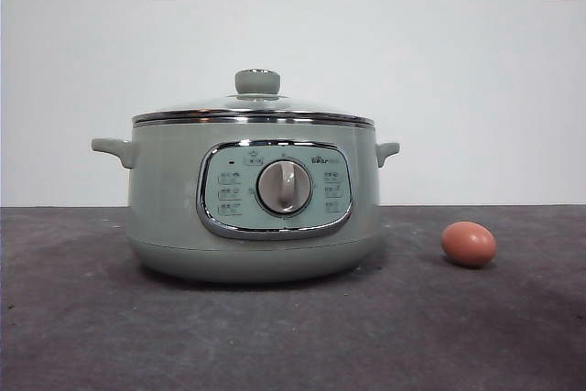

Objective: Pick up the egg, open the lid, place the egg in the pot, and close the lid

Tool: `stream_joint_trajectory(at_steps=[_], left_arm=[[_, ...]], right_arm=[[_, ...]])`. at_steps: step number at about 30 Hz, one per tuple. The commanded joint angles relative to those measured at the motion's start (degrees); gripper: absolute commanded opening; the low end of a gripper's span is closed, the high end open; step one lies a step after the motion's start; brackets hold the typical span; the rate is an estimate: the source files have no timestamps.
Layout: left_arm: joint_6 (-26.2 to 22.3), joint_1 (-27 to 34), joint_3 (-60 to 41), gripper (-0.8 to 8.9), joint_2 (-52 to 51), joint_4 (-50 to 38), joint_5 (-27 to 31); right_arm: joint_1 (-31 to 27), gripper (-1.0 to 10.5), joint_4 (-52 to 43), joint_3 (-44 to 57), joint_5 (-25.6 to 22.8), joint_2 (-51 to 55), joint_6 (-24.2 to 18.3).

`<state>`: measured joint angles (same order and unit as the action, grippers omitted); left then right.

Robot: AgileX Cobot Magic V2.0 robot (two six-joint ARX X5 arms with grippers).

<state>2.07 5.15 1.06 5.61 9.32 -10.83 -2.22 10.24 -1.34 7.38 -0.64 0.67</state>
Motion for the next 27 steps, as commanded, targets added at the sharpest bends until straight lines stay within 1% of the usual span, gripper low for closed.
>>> stream_joint_trajectory(at_steps=[1, 3, 5, 7, 10, 14, 17, 20, 24, 27], left_arm=[[1.75, 0.17, -0.46, -0.05, 0.04, -0.37, -0.09], [3.17, 0.17, 0.0, -0.06, 0.04, -0.26, -0.15], [4.96, 0.17, 1.11, -0.07, 0.04, 0.2, -0.42], [5.77, 0.17, 2.78, -0.07, 0.26, 0.59, -1.64], [7.13, 0.17, 5.84, -0.07, 1.29, 1.01, -3.41], [7.63, 0.17, 12.28, -0.07, 4.52, 5.27, -4.59], [7.56, 0.17, 17.94, -0.07, 7.74, 9.53, -6.36], [7.5, 0.17, 23.78, -0.07, 11.26, 12.5, -9.38], [7.08, 0.17, 32.3, -0.06, 15.98, 17.03, -12.76], [4.79, 0.17, 39.01, -0.06, 19.15, 21.4, -15.12]], right_arm=[[-0.02, 0.0, -0.94, 0.52, 0.13, 0.15, 1.33], [-0.02, -0.1, -2.64, 0.52, 0.52, 0.15, 4.22], [-0.02, -0.1, -4.09, 0.0, 0.76, 0.15, 8.61], [-0.02, -0.1, -4.17, -1.14, 0.66, 0.09, 11.87], [-0.02, -0.1, -4.17, -3.34, 0.79, -0.66, 13.73], [-0.02, -0.1, -3.06, -8.44, 1.42, -3.32, 17.66], [-0.02, -0.1, 0.94, -14.36, 3.3, -6.8, 17.7], [-0.02, -0.1, 5.64, -21.42, 5.4, -11.41, 15.8], [-0.02, -0.1, 13.53, -32.63, 8.98, -18.45, 11.04], [-0.02, -0.1, 20.74, -41.57, 11.15, -23.63, 6.84]])
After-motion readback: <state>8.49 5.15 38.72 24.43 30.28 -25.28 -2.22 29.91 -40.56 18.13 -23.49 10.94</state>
